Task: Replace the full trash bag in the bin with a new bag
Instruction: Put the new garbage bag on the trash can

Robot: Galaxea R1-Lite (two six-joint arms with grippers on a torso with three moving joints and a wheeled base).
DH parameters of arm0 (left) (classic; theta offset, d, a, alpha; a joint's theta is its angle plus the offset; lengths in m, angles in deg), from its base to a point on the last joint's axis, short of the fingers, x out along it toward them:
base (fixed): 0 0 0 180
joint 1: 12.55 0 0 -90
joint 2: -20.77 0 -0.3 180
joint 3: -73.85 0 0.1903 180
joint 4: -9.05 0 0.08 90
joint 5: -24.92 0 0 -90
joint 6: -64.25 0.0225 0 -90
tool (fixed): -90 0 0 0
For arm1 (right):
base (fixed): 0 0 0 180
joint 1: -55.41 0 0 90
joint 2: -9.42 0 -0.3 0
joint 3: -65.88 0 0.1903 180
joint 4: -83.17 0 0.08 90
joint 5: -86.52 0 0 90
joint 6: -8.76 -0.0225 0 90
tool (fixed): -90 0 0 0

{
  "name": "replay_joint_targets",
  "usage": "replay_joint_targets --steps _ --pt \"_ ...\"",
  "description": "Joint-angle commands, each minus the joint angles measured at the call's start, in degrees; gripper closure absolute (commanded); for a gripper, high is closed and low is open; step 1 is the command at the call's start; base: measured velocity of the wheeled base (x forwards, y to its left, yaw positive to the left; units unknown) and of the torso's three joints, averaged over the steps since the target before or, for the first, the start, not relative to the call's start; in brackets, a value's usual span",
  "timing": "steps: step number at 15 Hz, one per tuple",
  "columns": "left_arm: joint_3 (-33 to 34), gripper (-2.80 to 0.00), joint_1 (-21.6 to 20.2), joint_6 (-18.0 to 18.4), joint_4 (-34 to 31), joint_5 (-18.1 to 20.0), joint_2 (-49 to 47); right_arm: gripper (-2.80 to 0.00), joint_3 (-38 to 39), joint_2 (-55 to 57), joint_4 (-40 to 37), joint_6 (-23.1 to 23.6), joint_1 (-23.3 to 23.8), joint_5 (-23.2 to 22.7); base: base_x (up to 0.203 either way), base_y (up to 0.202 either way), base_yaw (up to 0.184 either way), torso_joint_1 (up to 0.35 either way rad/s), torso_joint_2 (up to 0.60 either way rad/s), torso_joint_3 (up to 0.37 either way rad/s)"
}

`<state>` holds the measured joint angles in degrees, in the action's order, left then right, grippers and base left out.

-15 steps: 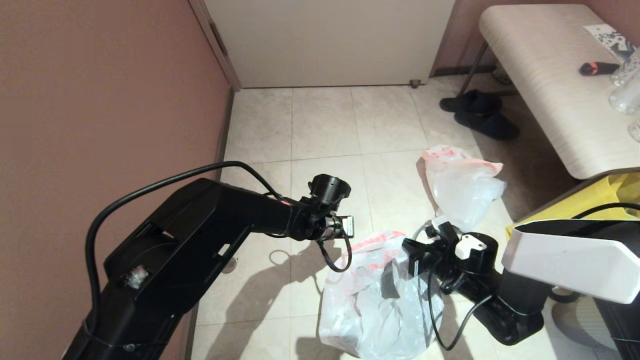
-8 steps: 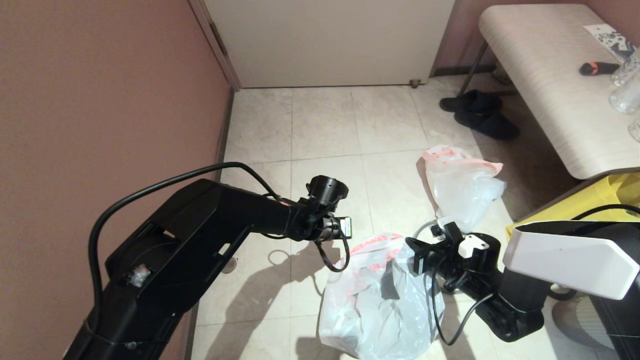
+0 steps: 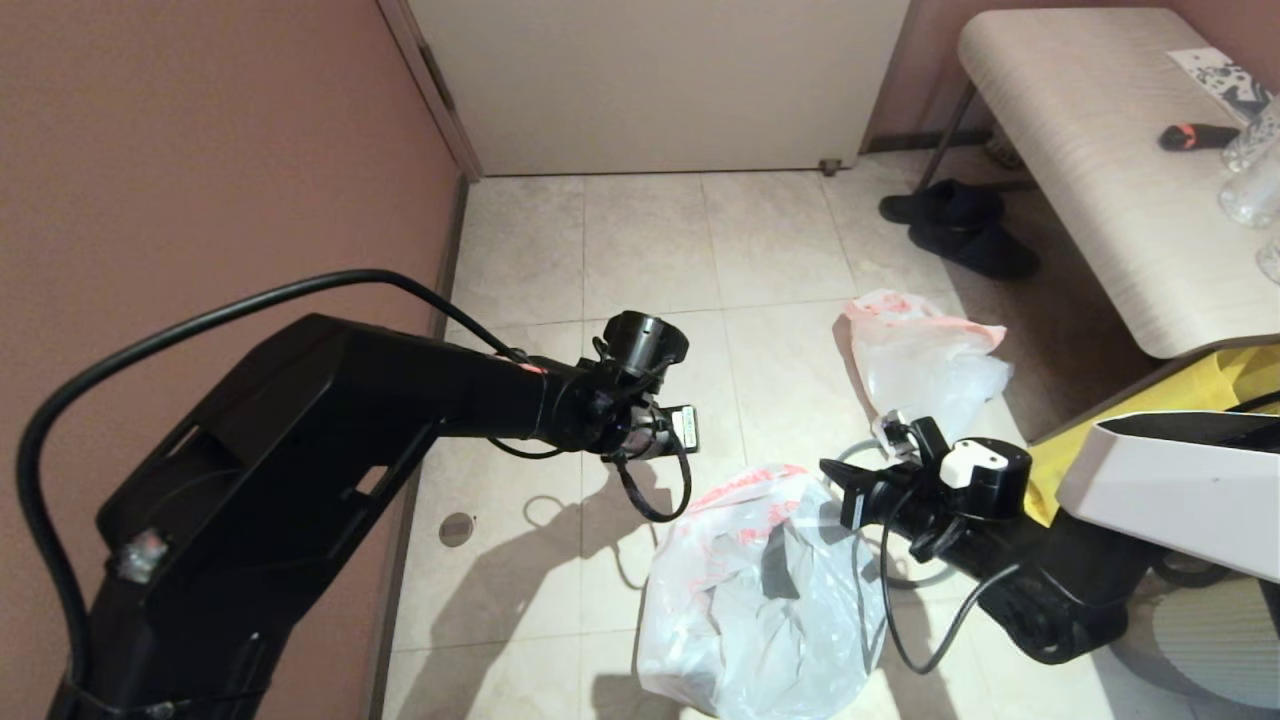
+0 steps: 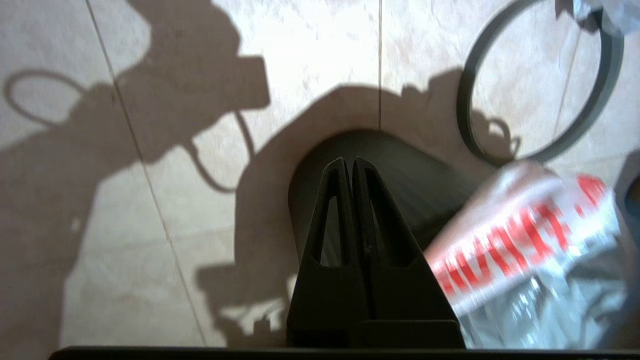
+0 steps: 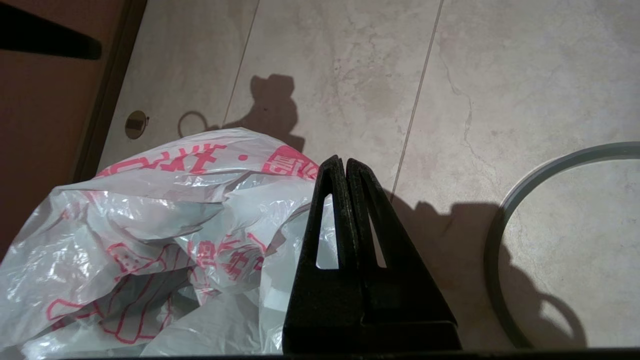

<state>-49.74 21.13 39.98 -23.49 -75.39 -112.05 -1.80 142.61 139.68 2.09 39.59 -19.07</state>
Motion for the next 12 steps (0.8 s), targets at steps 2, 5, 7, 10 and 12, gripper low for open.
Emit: replay_joint_targets --steps 2,5,7,10,12 --pt "0.18 0.0 2.19 -1.56 -9.82 0.23 4.88 0.0 0.61 -7.55 -7.81 -0.32 0.51 -1.93 0.0 0.0 0.0 0.0 0.0 0.0" --pt "-0.24 0.0 4.27 -6.01 -18.48 7.28 7.66 0.0 0.27 -9.92 -15.18 -1.75 0.0 -5.07 0.0 0.0 0.0 0.0 0.0 0.0" --pt "-1.89 0.0 5.42 -7.45 -22.36 9.27 8.15 0.0 0.09 -9.79 -15.26 -1.76 0.16 -5.07 0.0 0.0 0.0 0.0 0.0 0.0" --pt "-2.94 0.0 6.04 -7.31 -24.13 9.43 3.69 0.0 -0.08 -9.84 -15.23 -1.85 0.26 -5.24 0.0 0.0 0.0 0.0 0.0 0.0" --pt "-3.39 0.0 5.38 -7.12 -24.03 8.43 -0.5 0.0 -0.08 -10.0 -15.28 -1.9 0.55 -5.44 0.0 0.0 0.0 0.0 0.0 0.0"
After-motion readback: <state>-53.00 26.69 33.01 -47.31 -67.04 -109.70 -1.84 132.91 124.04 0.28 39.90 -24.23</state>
